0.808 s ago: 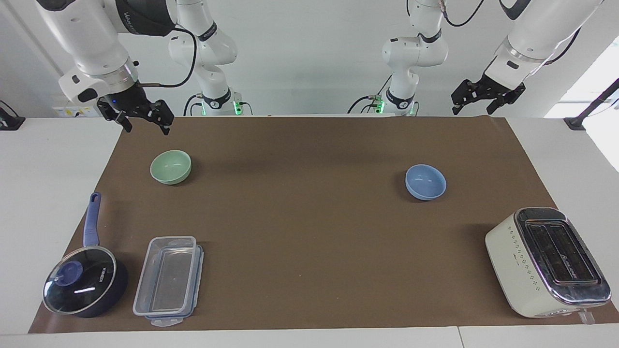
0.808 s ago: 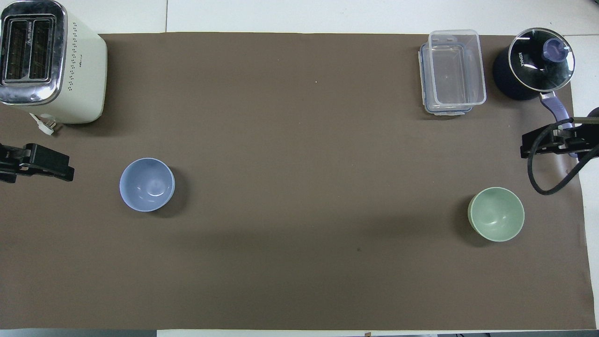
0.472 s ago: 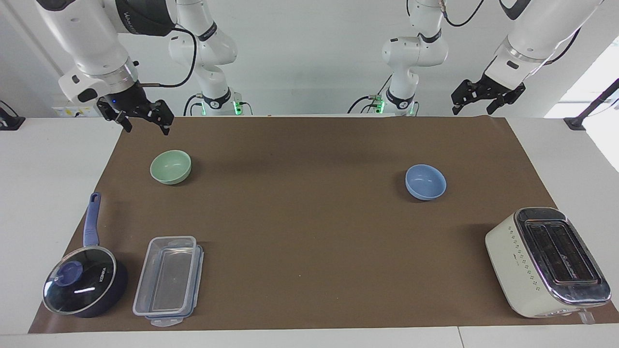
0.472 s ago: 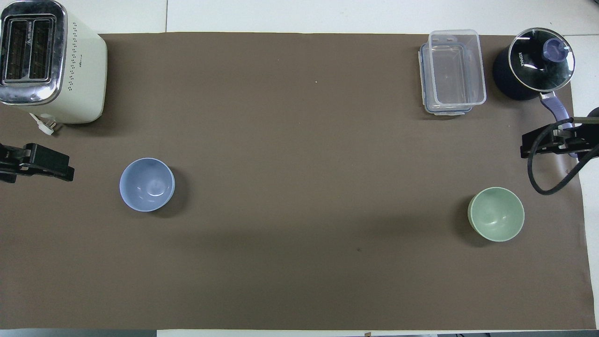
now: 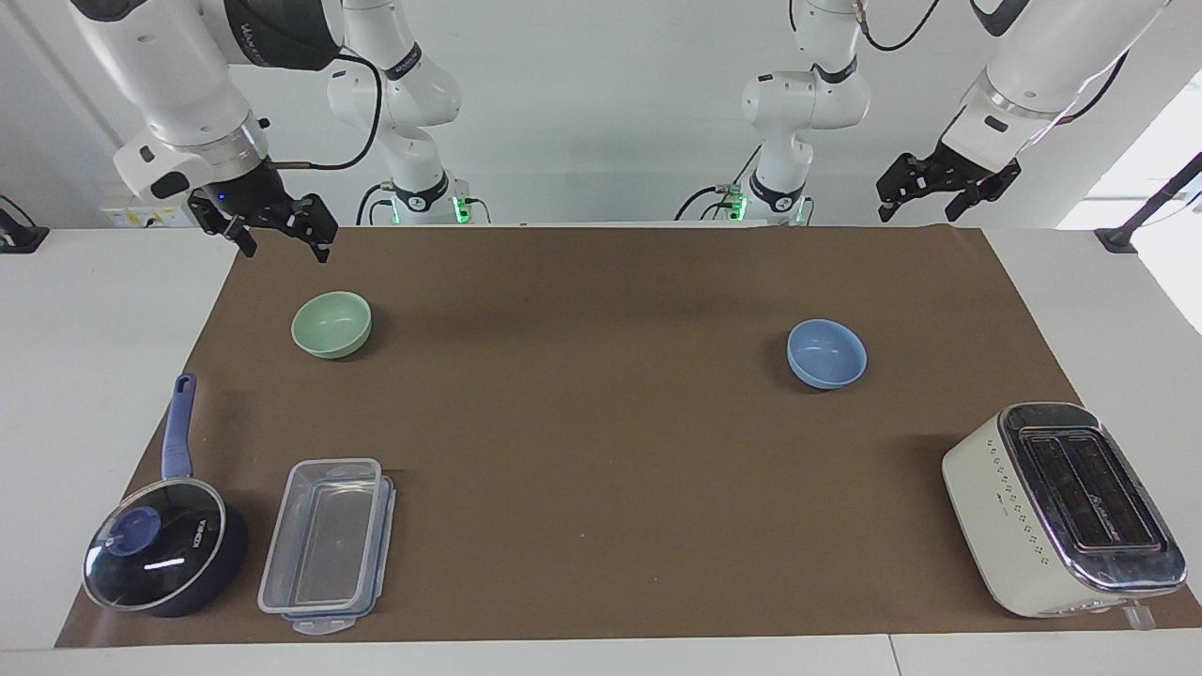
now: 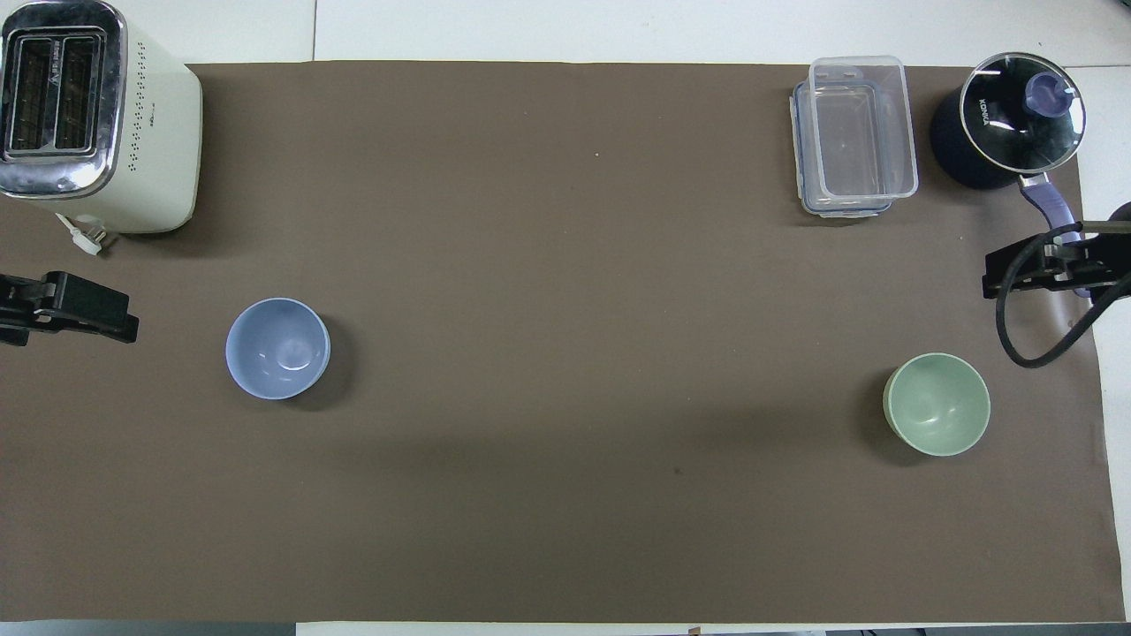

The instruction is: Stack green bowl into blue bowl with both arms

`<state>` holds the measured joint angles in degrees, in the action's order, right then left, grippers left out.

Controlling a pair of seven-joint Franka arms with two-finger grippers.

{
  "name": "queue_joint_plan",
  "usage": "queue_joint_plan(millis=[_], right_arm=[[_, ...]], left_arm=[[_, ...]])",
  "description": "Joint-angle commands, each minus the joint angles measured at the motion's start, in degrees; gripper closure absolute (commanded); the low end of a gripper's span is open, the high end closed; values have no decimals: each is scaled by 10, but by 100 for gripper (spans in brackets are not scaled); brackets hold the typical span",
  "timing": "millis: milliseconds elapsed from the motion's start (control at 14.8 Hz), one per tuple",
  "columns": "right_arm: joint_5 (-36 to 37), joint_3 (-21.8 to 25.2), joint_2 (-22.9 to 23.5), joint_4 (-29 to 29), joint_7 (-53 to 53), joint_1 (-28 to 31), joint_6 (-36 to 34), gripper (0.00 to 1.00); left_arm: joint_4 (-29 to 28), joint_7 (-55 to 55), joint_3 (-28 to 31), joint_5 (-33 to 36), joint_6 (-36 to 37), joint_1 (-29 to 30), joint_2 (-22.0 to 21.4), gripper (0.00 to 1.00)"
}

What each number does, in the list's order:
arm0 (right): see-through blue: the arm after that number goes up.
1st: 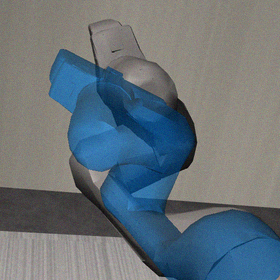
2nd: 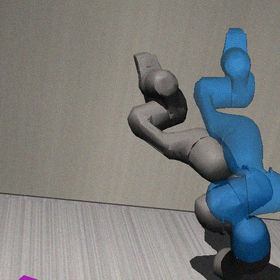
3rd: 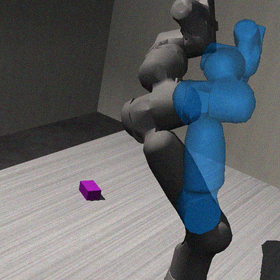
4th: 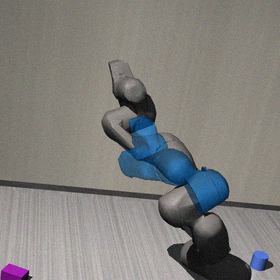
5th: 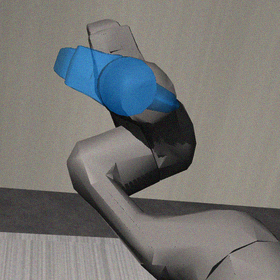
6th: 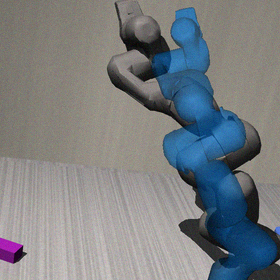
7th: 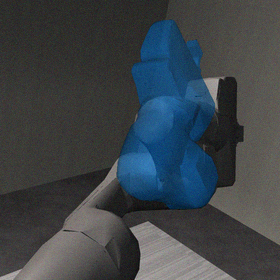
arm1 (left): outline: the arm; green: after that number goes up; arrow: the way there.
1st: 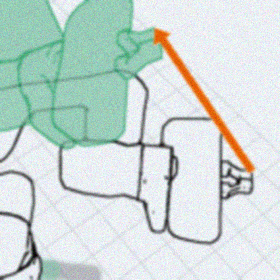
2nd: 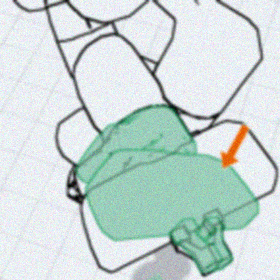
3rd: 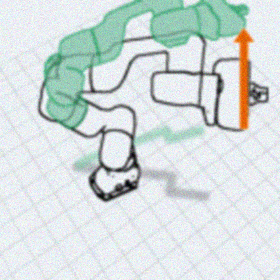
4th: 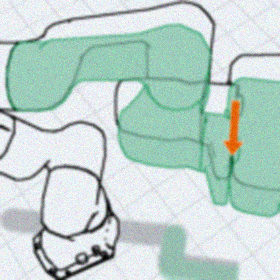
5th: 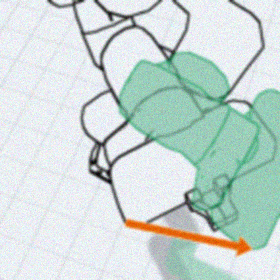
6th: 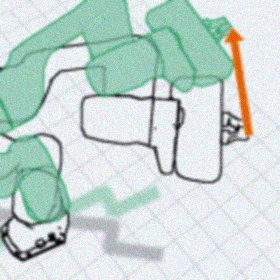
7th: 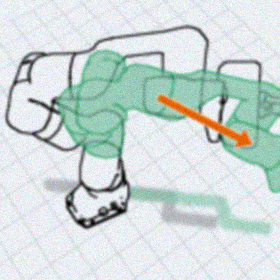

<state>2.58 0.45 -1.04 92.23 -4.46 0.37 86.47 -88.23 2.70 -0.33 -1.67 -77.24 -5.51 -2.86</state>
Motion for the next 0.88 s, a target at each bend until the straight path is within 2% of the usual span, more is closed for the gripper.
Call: queue_joint_plan(millis=[0,135,404,808], right_arm=[[-1,-3,-3,0,-6,4,0,0],[-1,-3,-3,0,-6,4,0,0],[-1,-3,-3,0,-6,4,0,0],[-1,-3,-3,0,-6,4,0,0]], left_arm=[[-14,1,-7,8,-9,4,-13,0],[-47,2,-6,8,-26,3,-30,0],[-154,-2,-5,8,-119,9,-71,0],[-278,-73,-3,8,-257,41,-65,0]])
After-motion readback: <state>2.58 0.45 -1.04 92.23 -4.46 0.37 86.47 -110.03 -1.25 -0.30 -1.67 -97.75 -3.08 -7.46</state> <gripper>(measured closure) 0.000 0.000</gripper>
